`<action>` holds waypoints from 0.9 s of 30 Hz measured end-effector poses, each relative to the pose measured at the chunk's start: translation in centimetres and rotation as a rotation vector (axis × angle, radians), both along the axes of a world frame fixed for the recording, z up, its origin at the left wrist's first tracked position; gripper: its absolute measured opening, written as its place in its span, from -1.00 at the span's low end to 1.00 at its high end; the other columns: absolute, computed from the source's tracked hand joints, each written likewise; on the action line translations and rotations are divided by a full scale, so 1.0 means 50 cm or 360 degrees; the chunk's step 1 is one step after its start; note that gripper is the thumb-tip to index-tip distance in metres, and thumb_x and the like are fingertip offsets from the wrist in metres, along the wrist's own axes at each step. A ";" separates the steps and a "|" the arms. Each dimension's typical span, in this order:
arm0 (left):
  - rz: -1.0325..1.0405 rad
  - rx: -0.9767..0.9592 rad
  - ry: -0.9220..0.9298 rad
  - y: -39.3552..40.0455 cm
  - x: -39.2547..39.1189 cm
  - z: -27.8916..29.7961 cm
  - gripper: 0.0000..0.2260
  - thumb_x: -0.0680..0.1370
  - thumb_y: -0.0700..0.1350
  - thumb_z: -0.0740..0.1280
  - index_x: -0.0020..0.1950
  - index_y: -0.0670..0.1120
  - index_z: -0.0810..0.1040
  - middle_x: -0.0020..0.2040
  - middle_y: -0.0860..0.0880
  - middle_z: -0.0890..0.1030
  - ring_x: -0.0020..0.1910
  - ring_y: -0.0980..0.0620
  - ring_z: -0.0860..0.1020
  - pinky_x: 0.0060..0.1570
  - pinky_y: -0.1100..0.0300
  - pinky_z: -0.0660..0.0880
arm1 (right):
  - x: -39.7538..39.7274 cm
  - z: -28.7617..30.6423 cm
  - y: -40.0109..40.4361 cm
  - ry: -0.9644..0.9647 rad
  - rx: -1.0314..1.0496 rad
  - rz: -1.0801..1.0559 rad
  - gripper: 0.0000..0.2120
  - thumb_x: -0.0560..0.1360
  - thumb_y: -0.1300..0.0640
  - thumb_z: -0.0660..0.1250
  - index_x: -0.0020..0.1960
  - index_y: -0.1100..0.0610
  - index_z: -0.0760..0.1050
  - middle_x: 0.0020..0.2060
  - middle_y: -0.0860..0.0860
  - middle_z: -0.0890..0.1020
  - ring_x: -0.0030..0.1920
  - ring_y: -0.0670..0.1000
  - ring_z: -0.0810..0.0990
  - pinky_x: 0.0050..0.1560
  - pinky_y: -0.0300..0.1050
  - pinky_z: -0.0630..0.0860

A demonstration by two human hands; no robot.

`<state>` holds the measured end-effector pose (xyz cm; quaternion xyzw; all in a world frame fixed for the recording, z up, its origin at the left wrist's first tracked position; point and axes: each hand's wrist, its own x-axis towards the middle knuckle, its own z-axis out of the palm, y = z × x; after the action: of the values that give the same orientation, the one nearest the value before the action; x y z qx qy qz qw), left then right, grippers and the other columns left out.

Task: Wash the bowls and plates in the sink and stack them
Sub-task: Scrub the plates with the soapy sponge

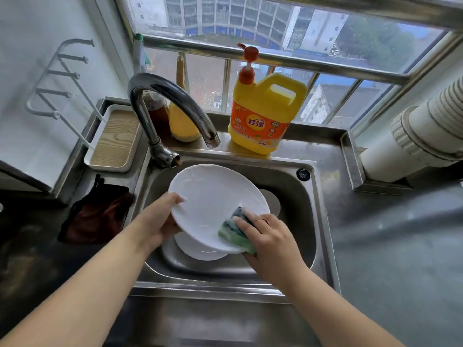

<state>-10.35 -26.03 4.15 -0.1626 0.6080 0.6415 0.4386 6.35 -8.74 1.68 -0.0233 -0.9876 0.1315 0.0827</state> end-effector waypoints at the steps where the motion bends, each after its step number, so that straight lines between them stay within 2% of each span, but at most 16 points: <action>1: 0.0030 0.0038 -0.0010 0.005 0.010 0.004 -0.76 0.54 -0.25 0.18 0.18 -0.13 0.49 -0.09 -0.15 0.62 -0.16 -0.07 0.58 -0.29 0.15 0.59 | -0.003 0.001 -0.005 0.0063 0.0023 -0.0030 -0.48 0.23 0.10 0.45 0.19 0.07 0.57 0.21 0.05 0.59 -0.14 0.15 0.58 -0.14 -0.02 0.56; 3: 0.0022 0.0159 -0.0009 0.023 0.042 0.004 -0.67 0.52 -0.37 0.13 0.23 -0.14 0.45 0.00 -0.21 0.62 -0.10 -0.12 0.60 -0.24 0.12 0.63 | -0.013 0.000 -0.022 0.0166 0.0018 -0.0095 -0.53 0.22 0.10 0.44 0.13 0.08 0.61 0.14 0.02 0.63 -0.21 0.13 0.59 -0.22 -0.08 0.57; 5: 0.0040 0.0313 -0.0018 0.042 0.082 -0.001 -0.56 0.48 -0.43 0.10 0.31 -0.15 0.42 0.10 -0.26 0.62 -0.03 -0.17 0.63 -0.11 0.03 0.63 | -0.027 0.003 -0.049 0.0093 -0.0088 -0.0207 -0.53 0.16 0.09 0.49 0.07 0.08 0.63 0.06 0.00 0.67 -0.25 0.11 0.61 -0.29 -0.13 0.58; 7: 0.0118 0.0404 -0.0013 0.049 0.108 -0.003 -0.54 0.49 -0.43 0.11 0.32 -0.10 0.42 0.10 -0.24 0.63 -0.03 -0.16 0.65 -0.11 0.00 0.63 | -0.039 0.013 -0.067 -0.0027 -0.0186 -0.0294 -0.49 0.17 0.00 0.51 0.11 0.07 0.62 0.08 0.00 0.66 -0.18 0.10 0.62 -0.29 -0.10 0.60; 8: 0.0162 0.0431 0.0004 0.047 0.112 -0.005 -0.54 0.50 -0.42 0.11 0.32 -0.06 0.42 0.11 -0.23 0.63 -0.04 -0.15 0.66 -0.15 0.00 0.63 | -0.040 0.016 -0.072 -0.0114 -0.0263 -0.0279 -0.47 0.26 -0.11 0.45 0.19 0.06 0.58 0.17 -0.01 0.62 -0.07 0.10 0.61 -0.18 -0.06 0.61; 9: 0.0196 0.0437 0.0025 0.043 0.112 -0.005 -0.53 0.51 -0.42 0.12 0.33 -0.03 0.41 0.12 -0.22 0.62 -0.05 -0.15 0.66 -0.19 0.00 0.63 | -0.038 0.019 -0.068 -0.0215 -0.0384 -0.0256 -0.40 0.35 -0.25 0.33 0.30 0.03 0.50 0.29 -0.03 0.53 0.09 0.08 0.54 0.02 -0.04 0.58; 10: 0.0204 0.0437 0.0047 0.038 0.111 -0.003 -0.52 0.51 -0.42 0.12 0.32 0.00 0.42 0.12 -0.21 0.61 -0.07 -0.14 0.67 -0.24 0.01 0.62 | -0.033 0.017 -0.057 -0.0352 -0.0531 -0.0226 -0.33 0.39 -0.35 0.20 0.39 -0.02 0.40 0.41 -0.07 0.40 0.24 0.05 0.43 0.21 -0.04 0.46; 11: 0.0210 0.0431 0.0065 0.032 0.107 -0.001 -0.53 0.52 -0.42 0.12 0.30 0.02 0.43 0.11 -0.18 0.61 -0.09 -0.13 0.67 -0.28 0.02 0.61 | -0.026 0.016 -0.043 -0.0454 -0.0639 -0.0179 -0.31 0.41 -0.39 0.10 0.44 -0.07 0.33 0.46 -0.10 0.30 0.31 0.02 0.34 0.32 -0.09 0.33; 12: 0.0222 0.0427 0.0079 0.028 0.102 0.003 -0.54 0.52 -0.43 0.11 0.25 0.04 0.45 0.08 -0.15 0.61 -0.12 -0.11 0.67 -0.32 0.03 0.60 | -0.021 0.014 -0.029 -0.0455 -0.0646 -0.0141 -0.35 0.44 -0.37 0.07 0.44 -0.11 0.31 0.48 -0.10 0.27 0.32 0.02 0.31 0.36 -0.12 0.26; 14: 0.0255 0.0420 0.0107 0.020 0.093 0.009 -0.55 0.52 -0.44 0.08 0.17 0.05 0.47 0.03 -0.10 0.61 -0.11 -0.10 0.64 -0.37 0.05 0.59 | -0.018 0.005 0.010 -0.0351 -0.0531 -0.0173 -0.45 0.47 -0.27 0.09 0.41 -0.14 0.36 0.45 -0.06 0.32 0.29 0.07 0.33 0.37 -0.09 0.23; 17: 0.0239 0.0407 0.0126 0.020 0.086 0.017 -0.56 0.52 -0.44 0.08 0.12 0.05 0.48 0.02 -0.07 0.59 -0.03 -0.11 0.57 -0.38 0.07 0.59 | -0.028 -0.001 0.043 -0.0427 -0.0348 -0.0422 -0.52 0.53 -0.14 0.19 0.44 -0.13 0.32 0.44 -0.04 0.30 0.32 0.08 0.26 0.40 -0.02 0.19; 19: 0.0232 0.0410 0.0138 0.023 0.082 0.017 -0.56 0.52 -0.44 0.08 0.13 0.05 0.48 0.04 -0.08 0.59 -0.02 -0.12 0.57 -0.37 0.05 0.60 | -0.041 0.005 0.020 -0.0416 -0.0437 -0.0514 -0.51 0.53 -0.14 0.16 0.44 -0.11 0.31 0.44 -0.02 0.30 0.33 0.09 0.23 0.42 -0.02 0.16; 21: 0.0217 0.0450 0.0153 0.026 0.079 0.014 -0.55 0.52 -0.45 0.08 0.16 0.04 0.48 0.07 -0.13 0.61 -0.03 -0.14 0.62 -0.33 0.01 0.61 | -0.049 0.023 -0.032 -0.0364 -0.0653 -0.0411 -0.43 0.46 -0.20 0.05 0.44 -0.10 0.32 0.44 -0.01 0.30 0.33 0.07 0.22 0.43 -0.11 0.11; 23: 0.0179 0.0460 0.0170 0.023 0.075 0.011 -0.54 0.52 -0.45 0.07 0.17 0.03 0.49 0.08 -0.15 0.63 -0.06 -0.14 0.65 -0.26 -0.05 0.63 | -0.046 0.030 -0.078 -0.0378 -0.0801 -0.0252 -0.42 0.46 -0.16 0.02 0.47 -0.11 0.26 0.47 -0.04 0.23 0.37 0.01 0.16 0.39 -0.21 0.04; 25: 0.0159 0.0435 0.0170 0.016 0.068 0.012 -0.55 0.53 -0.44 0.06 0.16 0.03 0.50 0.08 -0.15 0.62 -0.05 -0.15 0.64 -0.24 -0.07 0.63 | -0.040 0.025 -0.076 -0.0377 -0.0775 -0.0160 -0.41 0.44 -0.12 0.02 0.47 -0.13 0.26 0.48 -0.04 0.22 0.37 0.00 0.17 0.38 -0.22 0.04; 27: 0.0149 0.0391 0.0146 0.006 0.060 0.016 -0.56 0.53 -0.44 0.06 0.12 0.04 0.50 0.06 -0.14 0.60 -0.02 -0.16 0.58 -0.34 0.02 0.62 | -0.037 0.007 -0.036 -0.0355 -0.0624 -0.0158 -0.39 0.39 -0.11 0.00 0.44 -0.14 0.30 0.46 -0.04 0.26 0.34 0.05 0.22 0.36 -0.18 0.07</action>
<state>-7.33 -25.71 4.96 -0.1063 0.5360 0.7378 0.3964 4.52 -10.53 2.01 -0.1018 -0.9439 0.3131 -0.0266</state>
